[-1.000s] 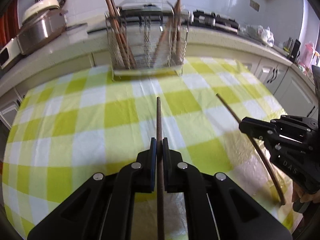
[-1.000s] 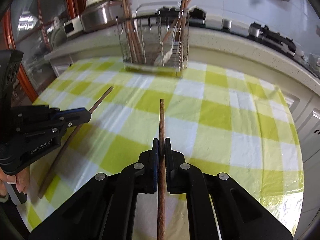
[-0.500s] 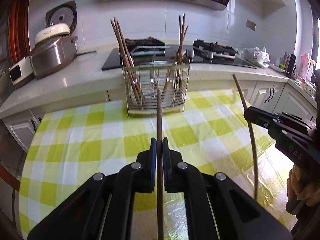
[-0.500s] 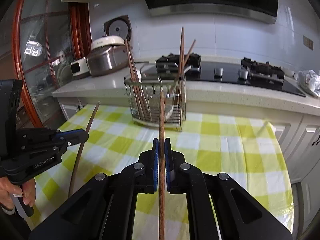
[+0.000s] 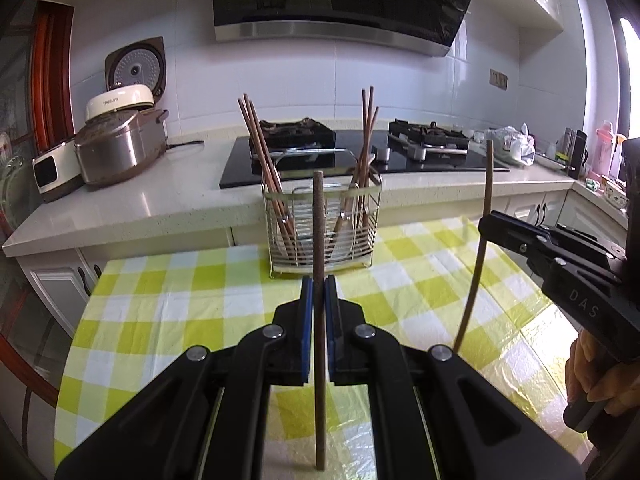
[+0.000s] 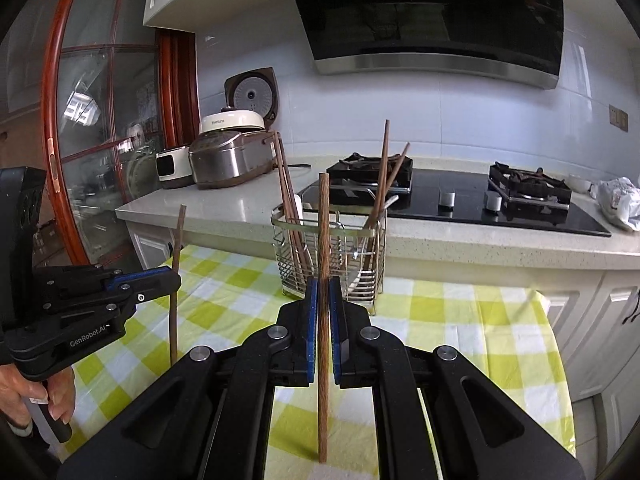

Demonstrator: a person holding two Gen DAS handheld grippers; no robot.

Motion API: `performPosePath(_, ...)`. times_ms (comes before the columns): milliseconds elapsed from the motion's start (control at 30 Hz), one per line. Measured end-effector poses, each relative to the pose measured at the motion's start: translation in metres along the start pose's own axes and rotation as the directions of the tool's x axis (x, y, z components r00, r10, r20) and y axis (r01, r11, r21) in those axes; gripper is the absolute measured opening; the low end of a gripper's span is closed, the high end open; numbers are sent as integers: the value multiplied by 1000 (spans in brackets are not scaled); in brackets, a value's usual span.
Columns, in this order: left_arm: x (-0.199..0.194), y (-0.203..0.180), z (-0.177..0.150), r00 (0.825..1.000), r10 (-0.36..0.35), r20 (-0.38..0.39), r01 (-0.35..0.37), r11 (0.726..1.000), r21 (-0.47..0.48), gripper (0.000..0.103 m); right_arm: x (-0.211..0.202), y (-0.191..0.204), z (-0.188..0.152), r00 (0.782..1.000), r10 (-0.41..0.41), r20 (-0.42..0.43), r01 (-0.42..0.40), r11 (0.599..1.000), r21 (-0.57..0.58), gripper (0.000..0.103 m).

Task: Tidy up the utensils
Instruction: 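Lift the chopstick upright to the rack with the right tool while the left tool carries its own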

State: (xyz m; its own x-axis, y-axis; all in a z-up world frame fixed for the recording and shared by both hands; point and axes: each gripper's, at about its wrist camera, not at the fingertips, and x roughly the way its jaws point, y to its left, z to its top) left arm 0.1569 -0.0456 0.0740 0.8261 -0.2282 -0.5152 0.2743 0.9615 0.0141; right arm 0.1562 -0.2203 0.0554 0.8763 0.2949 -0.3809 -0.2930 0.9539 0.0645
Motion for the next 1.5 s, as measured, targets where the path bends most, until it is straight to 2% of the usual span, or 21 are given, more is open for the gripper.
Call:
performPosePath(300, -9, 8, 10, 998, 2, 57, 0, 1000, -21, 6, -2, 12, 15, 1000, 5, 21, -4, 999, -41, 7)
performPosePath(700, -5, 16, 23, 998, -2, 70, 4, 1000, -19, 6, 6, 13, 28, 1000, -2, 28, 4, 999, -42, 7)
performPosePath(1000, 0, 21, 44, 996, -7, 85, 9, 1000, -18, 6, 19, 11, 43, 1000, -13, 26, 14, 999, -49, 7)
performPosePath(1233, 8, 24, 75, 994, -13, 109, 14, 1000, -13, 6, 32, 14, 60, 999, -23, 34, 25, 996, -83, 7)
performPosePath(1500, 19, 37, 129, 990, -24, 139, 27, 999, -19, 6, 44, 2, 111, 996, -8, 87, 15, 997, -79, 7)
